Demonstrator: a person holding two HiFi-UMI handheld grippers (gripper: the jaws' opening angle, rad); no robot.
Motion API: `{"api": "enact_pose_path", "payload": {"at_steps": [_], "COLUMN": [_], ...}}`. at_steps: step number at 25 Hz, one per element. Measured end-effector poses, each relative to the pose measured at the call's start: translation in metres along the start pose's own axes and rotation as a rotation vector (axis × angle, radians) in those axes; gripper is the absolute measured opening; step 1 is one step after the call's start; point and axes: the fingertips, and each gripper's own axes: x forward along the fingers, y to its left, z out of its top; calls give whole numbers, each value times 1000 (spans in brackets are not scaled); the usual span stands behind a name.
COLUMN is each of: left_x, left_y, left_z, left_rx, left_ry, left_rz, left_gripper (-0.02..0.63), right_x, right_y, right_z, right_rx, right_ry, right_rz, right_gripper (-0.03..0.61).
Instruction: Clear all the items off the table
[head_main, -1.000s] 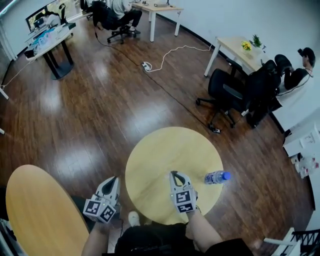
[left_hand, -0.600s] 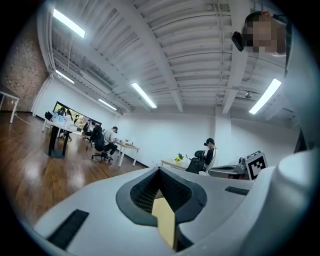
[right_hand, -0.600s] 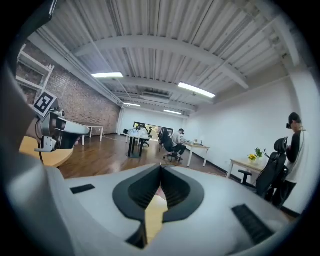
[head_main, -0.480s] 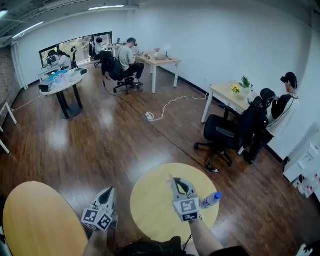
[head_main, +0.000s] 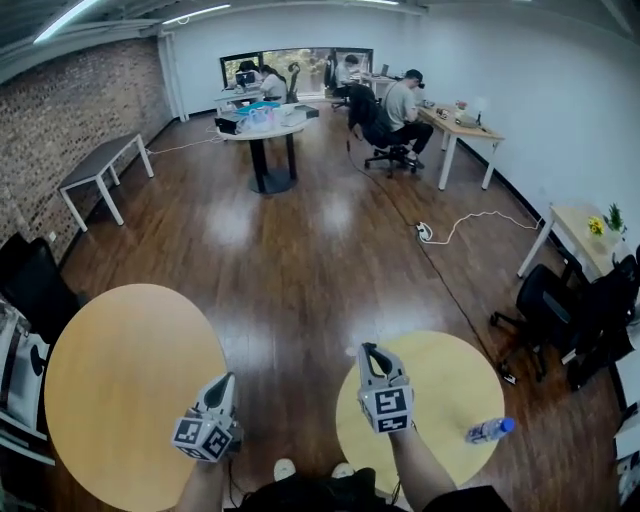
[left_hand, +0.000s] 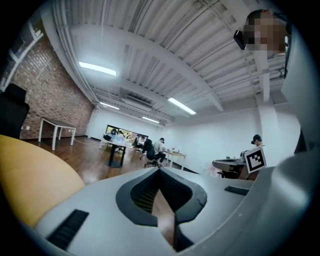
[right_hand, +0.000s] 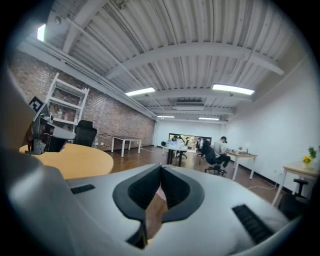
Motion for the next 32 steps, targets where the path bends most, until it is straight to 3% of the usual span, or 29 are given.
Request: {"api": "enact_pose_path", "payload": {"at_steps": [4,12,17,26,32], "left_x": [-55,-138,-194,-285,-336], "left_y": [40,98,150,201,230], "left_z": [15,32,47,73,95], "left_rx": [1,7,9,38,37], "left_ry": [-26,-142,-187,-234,-277], "left_rz": [136,310,391,531,688], "left_gripper": [0,0,0,0,0], "right_x": [20,37,54,86,120], "right_y": [67,158,229,368,425], "right_z": [21,51,54,87,100], "right_rx": [-22,-106,-150,-290,-263], "right_ry": [-12,-59,-53,-95,-73], "right_rz": [145,301,365,543,660], "right_gripper": [2,2,2,2,2]}}
